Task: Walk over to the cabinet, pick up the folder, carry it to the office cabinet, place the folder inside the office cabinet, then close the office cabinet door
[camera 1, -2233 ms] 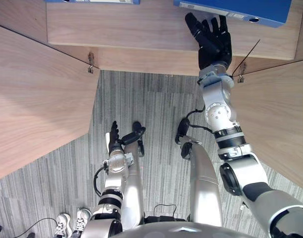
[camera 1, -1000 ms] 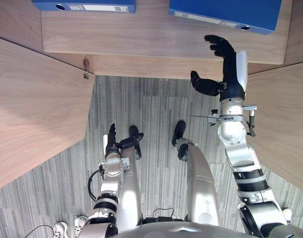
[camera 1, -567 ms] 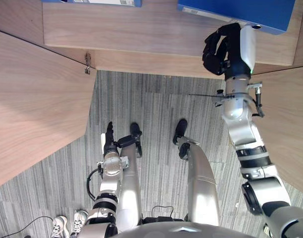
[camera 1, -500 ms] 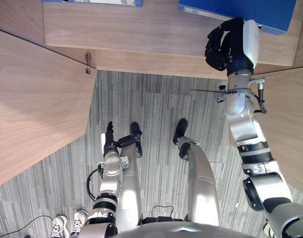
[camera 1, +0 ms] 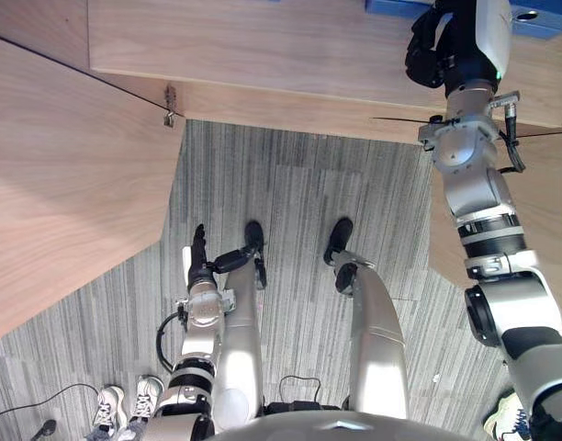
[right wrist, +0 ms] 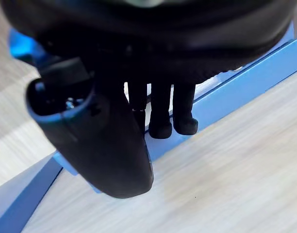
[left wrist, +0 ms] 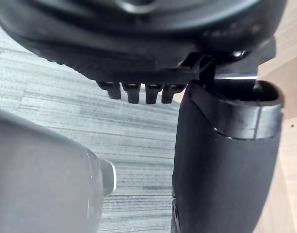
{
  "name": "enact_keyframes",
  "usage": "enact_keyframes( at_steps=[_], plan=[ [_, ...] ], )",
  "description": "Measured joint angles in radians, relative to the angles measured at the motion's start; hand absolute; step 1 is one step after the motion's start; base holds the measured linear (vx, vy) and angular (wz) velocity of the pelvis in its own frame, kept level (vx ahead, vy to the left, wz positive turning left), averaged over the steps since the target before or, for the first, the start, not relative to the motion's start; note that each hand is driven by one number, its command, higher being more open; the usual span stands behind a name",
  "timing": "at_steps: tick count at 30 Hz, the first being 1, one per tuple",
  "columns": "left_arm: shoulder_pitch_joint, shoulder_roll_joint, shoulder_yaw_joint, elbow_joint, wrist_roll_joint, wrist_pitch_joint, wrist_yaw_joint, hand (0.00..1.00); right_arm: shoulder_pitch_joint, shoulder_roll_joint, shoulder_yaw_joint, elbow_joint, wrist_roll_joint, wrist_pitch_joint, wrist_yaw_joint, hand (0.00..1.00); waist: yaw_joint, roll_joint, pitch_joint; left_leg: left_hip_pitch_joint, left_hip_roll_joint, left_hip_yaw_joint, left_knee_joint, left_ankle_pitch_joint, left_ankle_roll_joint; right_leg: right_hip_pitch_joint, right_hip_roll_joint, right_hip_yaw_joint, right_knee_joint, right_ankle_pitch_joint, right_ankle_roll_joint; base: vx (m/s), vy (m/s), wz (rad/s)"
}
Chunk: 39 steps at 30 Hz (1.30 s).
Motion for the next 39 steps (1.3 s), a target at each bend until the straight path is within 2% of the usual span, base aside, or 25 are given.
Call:
enact_keyframes(
  at_steps=[4, 12, 14, 17, 19, 21, 25, 29, 30, 34, 36, 39],
  plan=[
    [0.0, 0.0, -0.003, 0.0, -0.005, 0.001, 0.008, 1.0, -0.041, -0.003, 0.0, 0.069, 0.0, 0.024, -0.001, 0.0, -0.003, 0.0, 0.0, -0.011, -0.006, 0.0, -0.008, 0.007, 0.002, -0.013, -0.007, -0.002, 0.001, 0.0, 0.0, 0.01, 0.006, 0.04],
    [0.0, -0.004, -0.007, -0.005, -0.02, 0.002, 0.026, 1.0, -0.049, -0.003, -0.002, 0.072, 0.056, 0.046, -0.016, 0.0, -0.011, 0.0, 0.0, -0.007, -0.006, 0.001, 0.001, 0.009, 0.001, -0.009, -0.008, -0.003, 0.007, 0.0, 0.0, 0.0, 0.0, 0.0],
    [0.0, -0.008, -0.008, -0.007, -0.02, 0.003, 0.026, 1.0, -0.031, 0.001, -0.014, 0.035, 0.084, 0.049, -0.023, 0.0, -0.015, 0.0, 0.0, -0.002, -0.005, 0.001, 0.005, 0.008, 0.002, -0.002, -0.009, -0.002, 0.011, 0.0, 0.0, 0.0, 0.0, 0.0],
    [0.002, -0.019, -0.009, -0.013, -0.02, 0.015, 0.024, 1.0, 0.102, 0.025, -0.063, -0.14, 0.131, 0.034, -0.062, 0.0, -0.015, 0.0, 0.0, 0.024, -0.004, 0.002, 0.01, 0.007, 0.004, 0.028, -0.009, -0.003, 0.015, -0.004, 0.003, 0.0, 0.008, 0.03],
    [0.012, -0.03, -0.011, -0.012, -0.02, 0.024, 0.018, 1.0, 0.206, 0.062, -0.092, -0.223, 0.174, 0.011, -0.074, 0.0, -0.016, 0.0, 0.0, 0.062, -0.003, 0.004, 0.009, 0.0, 0.009, 0.066, -0.009, -0.003, 0.016, -0.01, 0.006, 0.0, 0.0, 0.0],
    [0.037, -0.035, -0.013, -0.013, -0.02, 0.029, -0.001, 1.0, 0.378, 0.142, -0.125, -0.327, 0.242, -0.028, -0.079, 0.0, -0.018, -0.002, -0.001, 0.121, -0.001, 0.009, 0.006, -0.012, 0.006, 0.121, -0.009, -0.001, 0.016, -0.02, 0.008, 0.0, 0.0, 0.0],
    [0.079, -0.032, -0.013, -0.01, -0.019, 0.052, -0.023, 1.0, 0.618, 0.284, -0.129, -0.386, 0.322, -0.043, -0.071, 0.0, -0.024, -0.007, -0.005, 0.227, 0.0, 0.022, -0.031, -0.015, 0.007, 0.219, -0.003, 0.002, -0.013, -0.023, 0.01, 0.01, -0.007, -0.04],
    [0.131, -0.034, -0.014, -0.001, -0.018, 0.058, -0.042, 1.0, 0.853, 0.411, -0.116, -0.444, 0.355, -0.055, -0.023, 0.0, -0.028, -0.01, -0.021, 0.366, 0.0, 0.041, -0.106, -0.011, 0.0, 0.342, 0.007, 0.006, -0.073, -0.021, 0.016, 0.08, -0.009, -0.08],
    [0.159, -0.032, -0.014, 0.008, -0.016, 0.066, -0.048, 1.0, 0.925, 0.441, -0.1, -0.444, 0.352, -0.061, -0.001, 0.0, -0.033, -0.019, -0.053, 0.417, 0.0, 0.051, -0.148, -0.004, -0.007, 0.386, 0.013, 0.007, -0.109, -0.017, 0.021, 0.1, -0.006, -0.08],
    [0.223, -0.014, -0.056, 0.085, 0.013, 0.069, -0.066, 1.0, 1.074, 0.47, -0.056, -0.419, 0.315, -0.099, 0.064, 0.0, -0.045, -0.026, -0.148, 0.559, -0.006, 0.07, -0.289, 0.029, -0.017, 0.51, 0.032, 0.007, -0.229, 0.002, 0.032, 0.2, -0.011, -0.07],
    [0.227, -0.006, -0.057, 0.154, 0.029, 0.072, -0.082, 1.0, 1.074, 0.466, -0.042, -0.309, 0.253, -0.126, 0.095, 0.0, -0.064, -0.027, -0.197, 0.621, -0.01, 0.074, -0.375, 0.061, -0.025, 0.574, 0.047, 0.001, -0.323, 0.033, 0.038, 0.21, -0.002, -0.03],
    [0.229, 0.013, -0.077, 0.213, 0.053, 0.076, -0.097, 1.0, 1.04, 0.464, -0.043, -0.141, 0.19, -0.133, 0.129, 0.0, -0.069, -0.017, -0.216, 0.725, -0.015, 0.088, -0.482, 0.094, -0.034, 0.676, 0.065, 0.0, -0.44, 0.075, 0.041, 0.16, 0.009, -0.07]
  ],
)
